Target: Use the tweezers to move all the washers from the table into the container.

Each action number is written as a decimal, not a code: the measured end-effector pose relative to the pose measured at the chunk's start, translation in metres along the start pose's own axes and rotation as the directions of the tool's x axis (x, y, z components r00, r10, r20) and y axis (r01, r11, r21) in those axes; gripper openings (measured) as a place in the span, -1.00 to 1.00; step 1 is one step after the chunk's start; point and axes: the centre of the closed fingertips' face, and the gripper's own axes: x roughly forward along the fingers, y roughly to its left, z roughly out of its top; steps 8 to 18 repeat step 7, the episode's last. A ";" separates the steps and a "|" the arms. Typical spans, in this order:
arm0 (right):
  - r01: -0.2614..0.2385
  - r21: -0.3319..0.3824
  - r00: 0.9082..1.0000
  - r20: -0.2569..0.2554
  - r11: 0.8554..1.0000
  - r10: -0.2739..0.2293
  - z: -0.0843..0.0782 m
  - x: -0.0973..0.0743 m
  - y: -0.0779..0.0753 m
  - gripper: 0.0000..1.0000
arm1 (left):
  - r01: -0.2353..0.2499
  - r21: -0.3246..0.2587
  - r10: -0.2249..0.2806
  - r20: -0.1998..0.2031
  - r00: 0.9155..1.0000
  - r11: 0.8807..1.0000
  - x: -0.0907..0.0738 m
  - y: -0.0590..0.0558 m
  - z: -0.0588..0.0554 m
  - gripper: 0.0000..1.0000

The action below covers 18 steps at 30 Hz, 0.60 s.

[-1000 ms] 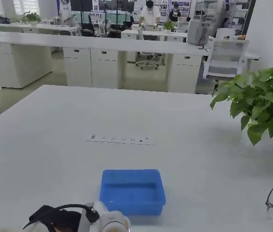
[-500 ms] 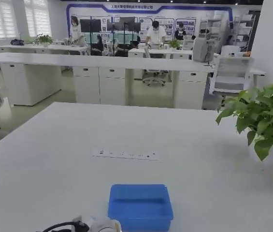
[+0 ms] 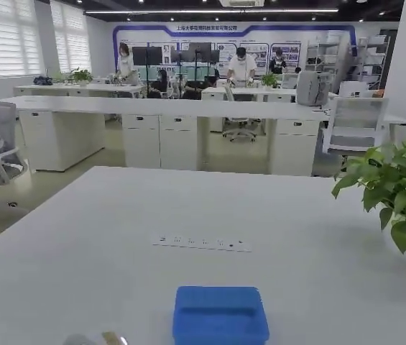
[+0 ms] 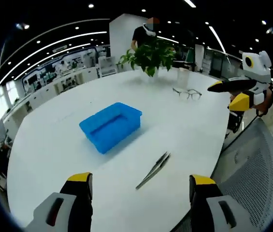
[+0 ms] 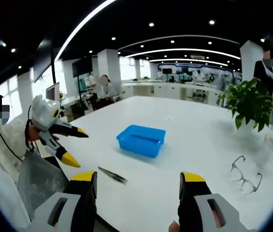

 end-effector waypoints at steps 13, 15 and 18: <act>0.034 -0.006 0.999 -0.002 0.999 -0.034 -0.004 0.002 -0.004 0.61 | -0.078 -0.099 0.083 0.045 0.996 0.992 -0.028 0.006 -0.009 0.97; 0.034 -0.006 0.999 -0.002 0.999 -0.034 -0.004 0.002 -0.004 0.61 | -0.078 -0.099 0.083 0.045 0.996 0.992 -0.028 0.006 -0.009 0.97; 0.034 -0.006 0.999 -0.002 0.999 -0.034 -0.004 0.002 -0.004 0.61 | -0.078 -0.099 0.083 0.045 0.996 0.992 -0.028 0.006 -0.009 0.97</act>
